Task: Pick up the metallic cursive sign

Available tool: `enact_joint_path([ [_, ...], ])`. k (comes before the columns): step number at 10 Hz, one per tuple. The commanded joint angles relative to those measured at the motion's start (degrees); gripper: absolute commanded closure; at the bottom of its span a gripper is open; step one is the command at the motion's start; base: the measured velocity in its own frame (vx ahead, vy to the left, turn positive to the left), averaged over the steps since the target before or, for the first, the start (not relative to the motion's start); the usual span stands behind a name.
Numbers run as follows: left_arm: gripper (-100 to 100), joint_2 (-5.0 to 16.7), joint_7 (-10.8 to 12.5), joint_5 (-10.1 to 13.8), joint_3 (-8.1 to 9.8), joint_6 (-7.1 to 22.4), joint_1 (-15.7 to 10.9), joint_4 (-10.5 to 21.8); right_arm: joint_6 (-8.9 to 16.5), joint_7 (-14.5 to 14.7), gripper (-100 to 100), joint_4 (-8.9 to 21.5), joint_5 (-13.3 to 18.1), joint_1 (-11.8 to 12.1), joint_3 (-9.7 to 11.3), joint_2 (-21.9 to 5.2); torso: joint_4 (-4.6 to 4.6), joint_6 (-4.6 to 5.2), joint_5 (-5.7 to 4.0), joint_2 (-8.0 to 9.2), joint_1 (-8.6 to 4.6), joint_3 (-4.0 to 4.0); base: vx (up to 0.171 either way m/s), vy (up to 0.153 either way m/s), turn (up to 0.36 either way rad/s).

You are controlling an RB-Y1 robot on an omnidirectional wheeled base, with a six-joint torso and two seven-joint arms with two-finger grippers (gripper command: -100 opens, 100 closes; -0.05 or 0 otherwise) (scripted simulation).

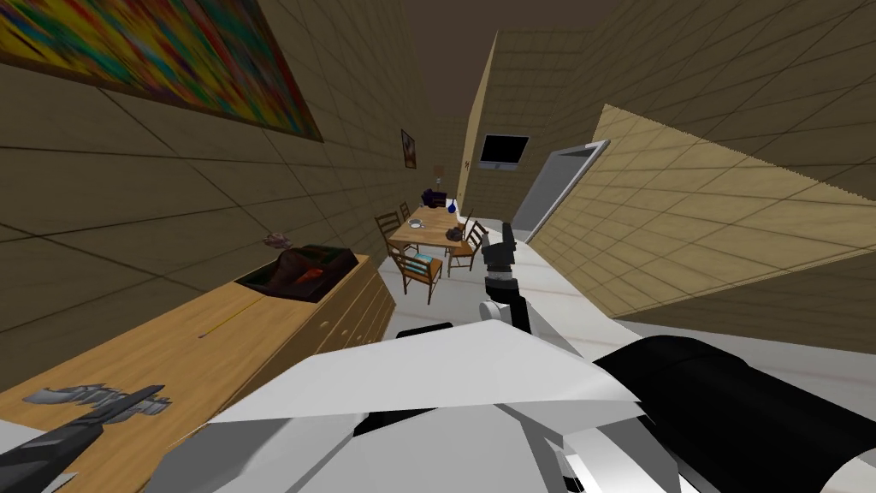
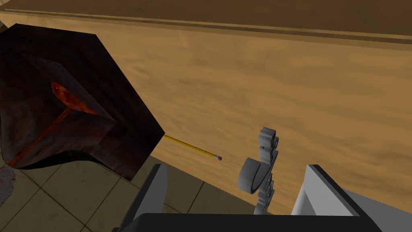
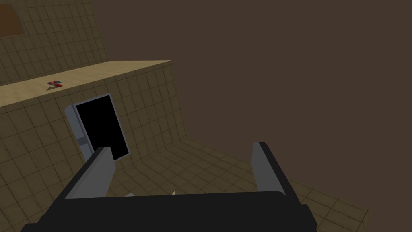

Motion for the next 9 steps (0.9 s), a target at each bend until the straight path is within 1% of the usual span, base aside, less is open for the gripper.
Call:
enact_joint_path([
  [1,-100,0.9,0.0,1.0,0.41,2.3,1.2,-0.2,0.0,0.0,0,0.0,0.0,0.0,0.0,0.0,0.00,0.00,0.00,0.00,0.00,0.00,0.091,0.088,-0.039],
  [2,-100,2.8,0.1,2.8,1.10,3.9,3.2,0.3,0.0,0.0,0,0.0,0.0,0.0,0.0,0.0,0.00,-0.03,0.01,0.01,-0.02,0.00,0.086,0.083,-0.054],
  [3,-100,2.8,0.1,2.8,1.10,4.2,3.2,0.3,0.0,0.0,0,0.0,0.0,0.0,0.0,0.0,0.00,-0.01,0.00,0.01,-0.03,0.01,0.059,0.063,-0.039],
  [5,-100,6.1,0.4,6.2,2.23,7.6,6.7,1.0,0.0,0.0,0,0.0,0.0,0.0,0.0,0.0,0.02,-0.01,-0.02,0.09,-0.11,0.05,0.084,0.079,-0.072],
  [7,-100,9.0,0.6,9.1,3.08,10.8,9.7,1.7,0.0,0.0,0,0.0,0.0,0.0,0.0,0.0,-0.02,-0.01,0.04,-0.11,0.14,-0.06,0.122,0.160,-0.070],
  [9,-100,11.3,0.7,11.6,3.67,13.5,12.0,2.2,0.0,0.0,0,0.0,0.0,0.0,0.0,0.0,-0.02,-0.02,0.09,-0.11,0.28,-0.07,0.101,0.152,-0.047],
])
